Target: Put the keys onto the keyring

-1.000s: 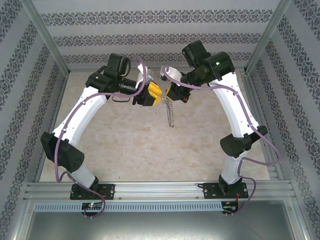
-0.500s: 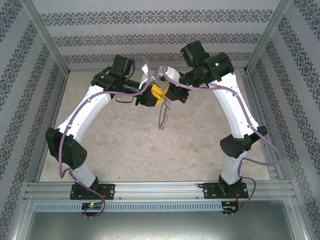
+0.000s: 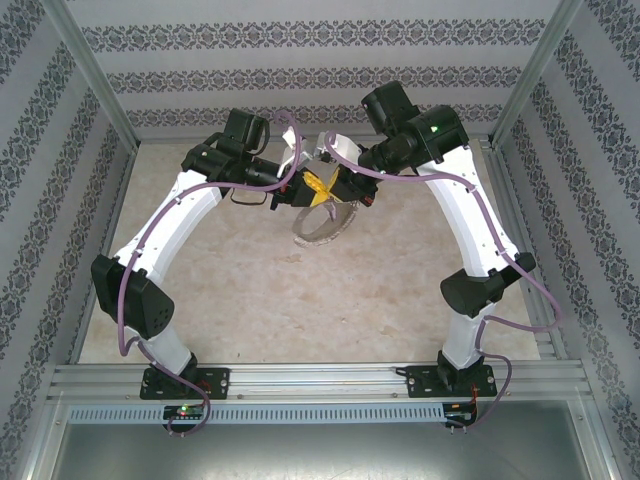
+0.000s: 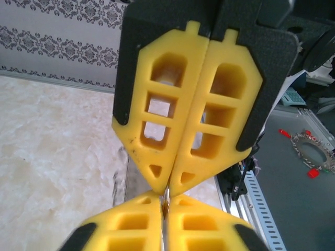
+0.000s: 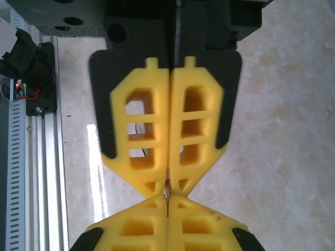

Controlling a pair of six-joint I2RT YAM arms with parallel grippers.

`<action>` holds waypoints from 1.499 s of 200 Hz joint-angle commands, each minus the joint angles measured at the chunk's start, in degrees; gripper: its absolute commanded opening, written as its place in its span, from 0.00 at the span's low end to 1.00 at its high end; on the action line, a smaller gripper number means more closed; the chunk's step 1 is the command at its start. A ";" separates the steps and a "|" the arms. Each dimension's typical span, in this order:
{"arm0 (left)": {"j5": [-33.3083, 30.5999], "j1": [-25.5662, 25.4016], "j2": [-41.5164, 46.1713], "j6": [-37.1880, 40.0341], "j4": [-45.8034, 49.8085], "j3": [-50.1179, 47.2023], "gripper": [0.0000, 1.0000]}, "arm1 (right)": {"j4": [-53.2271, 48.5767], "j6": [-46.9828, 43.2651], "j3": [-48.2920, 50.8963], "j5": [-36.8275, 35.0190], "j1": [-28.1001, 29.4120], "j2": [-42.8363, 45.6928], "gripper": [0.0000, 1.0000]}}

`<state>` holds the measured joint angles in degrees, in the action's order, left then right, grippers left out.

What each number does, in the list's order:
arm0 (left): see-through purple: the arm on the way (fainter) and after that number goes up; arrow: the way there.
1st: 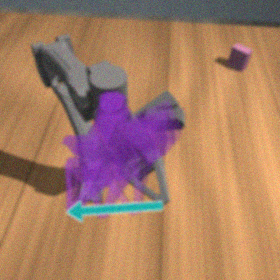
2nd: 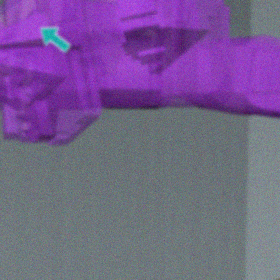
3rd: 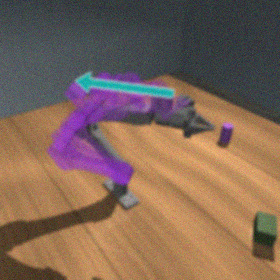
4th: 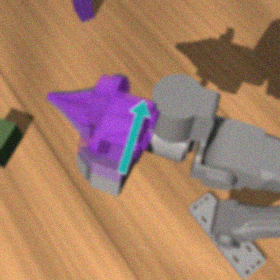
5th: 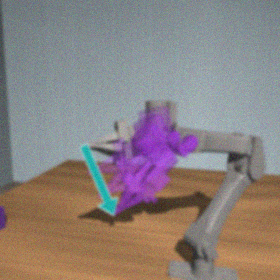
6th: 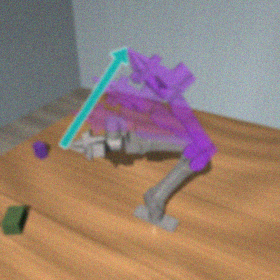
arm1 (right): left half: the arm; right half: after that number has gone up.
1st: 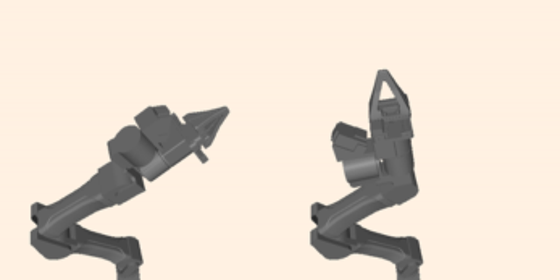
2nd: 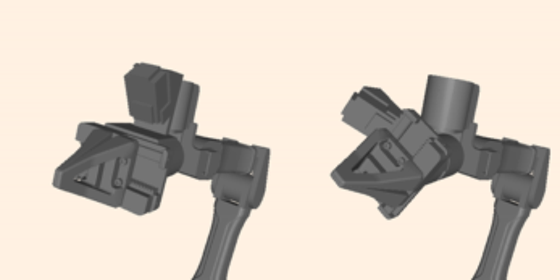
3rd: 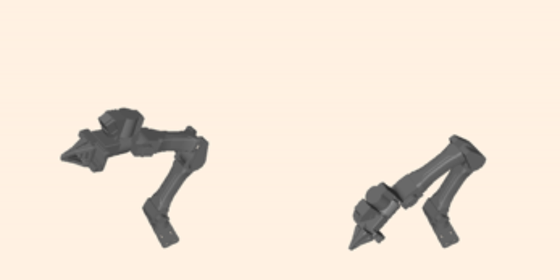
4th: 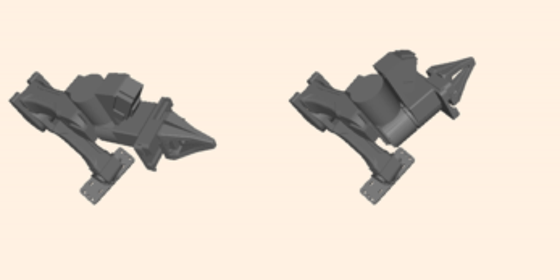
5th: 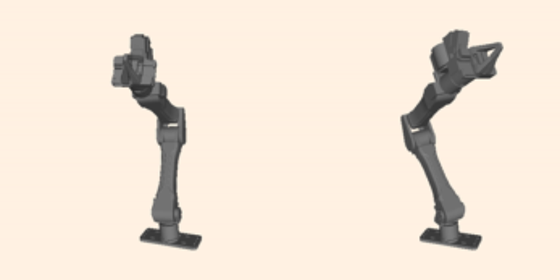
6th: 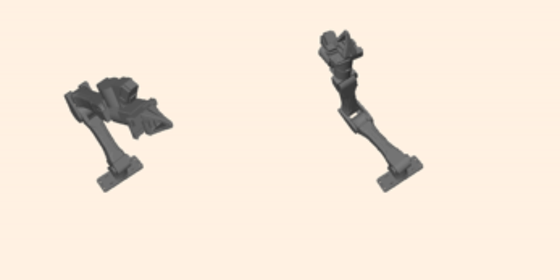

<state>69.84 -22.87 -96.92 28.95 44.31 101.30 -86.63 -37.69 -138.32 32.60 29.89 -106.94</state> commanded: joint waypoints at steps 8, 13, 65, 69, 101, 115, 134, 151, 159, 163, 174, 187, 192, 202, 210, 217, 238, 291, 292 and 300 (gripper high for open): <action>3.96 -0.71 0.23 -0.19 -2.44 0.94 0.00 | 2.09 -0.35 0.22 1.18 0.70 1.12 0.00; 3.92 -0.69 0.29 -0.68 -2.99 0.77 0.00 | 2.29 -0.16 0.31 0.91 0.70 1.24 0.00; 1.92 -0.86 1.92 -7.32 -11.68 -2.48 0.00 | 19.40 7.66 17.04 2.56 -2.94 13.24 0.37; 1.75 -0.93 2.09 -7.55 -11.85 -2.51 0.00 | 21.74 8.75 19.87 3.35 -3.42 15.12 0.37; -0.28 -1.35 2.75 -12.61 -16.64 -4.01 0.00 | 45.21 20.18 44.19 11.58 -8.12 28.50 0.39; -1.46 -1.58 3.06 -13.84 -17.54 -4.26 0.00 | 55.64 26.20 53.65 15.25 -9.80 33.02 0.39; -2.88 -1.90 3.09 -15.34 -18.21 -4.15 0.00 | 65.96 32.44 62.47 17.24 -10.46 36.58 0.40; -4.40 -2.15 2.90 -16.99 -19.21 -4.18 0.00 | 69.83 34.77 66.79 18.11 -9.99 37.87 0.41; -4.85 -2.29 2.80 -17.52 -19.48 -4.22 0.00 | 71.49 35.91 68.60 18.11 -9.78 38.31 0.41; -5.10 -2.33 2.71 -17.75 -19.57 -4.25 0.00 | 72.68 36.57 69.47 18.11 -9.62 38.52 0.41; -5.41 -2.59 2.61 -18.34 -19.91 -4.35 0.00 | 74.75 37.77 71.20 17.92 -9.15 38.82 0.41; -5.50 -2.90 2.53 -18.75 -20.30 -4.53 0.00 | 75.54 38.19 71.86 17.33 -8.63 38.58 0.41; -5.55 -3.04 2.54 -18.88 -20.32 -4.52 0.00 | 75.57 38.17 71.80 17.12 -8.51 38.36 0.41; -5.68 -3.14 2.66 -19.02 -20.39 -4.53 0.00 | 75.40 38.03 71.82 16.35 -8.53 37.97 0.41; -5.75 -3.31 2.73 -19.17 -20.57 -4.53 0.00 | 75.62 37.90 71.89 15.97 -8.53 37.76 0.41; -5.78 -3.34 2.79 -19.44 -20.75 -4.62 0.00 | 75.89 37.88 72.00 15.60 -8.60 37.52 0.41; -5.78 -3.57 3.11 -19.87 -21.01 -4.65 0.00 | 76.52 38.13 71.80 15.22 -8.62 36.33 0.41; -5.37 -3.88 4.10 -22.34 -23.59 -5.65 0.00 | 77.97 38.89 71.08 16.37 -8.36 33.18 0.31; -5.31 -3.86 4.11 -22.35 -23.62 -5.62 0.00 | 77.95 38.91 71.08 16.36 -8.31 33.14 0.31; -5.21 -3.97 4.24 -22.68 -23.96 -5.82 0.00 | 78.18 39.06 71.04 16.44 -8.27 32.80 0.26</action>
<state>62.02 -25.43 -95.72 8.40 25.15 96.07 -11.18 0.40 -66.59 47.70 20.80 -72.93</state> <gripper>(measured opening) 0.047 0.311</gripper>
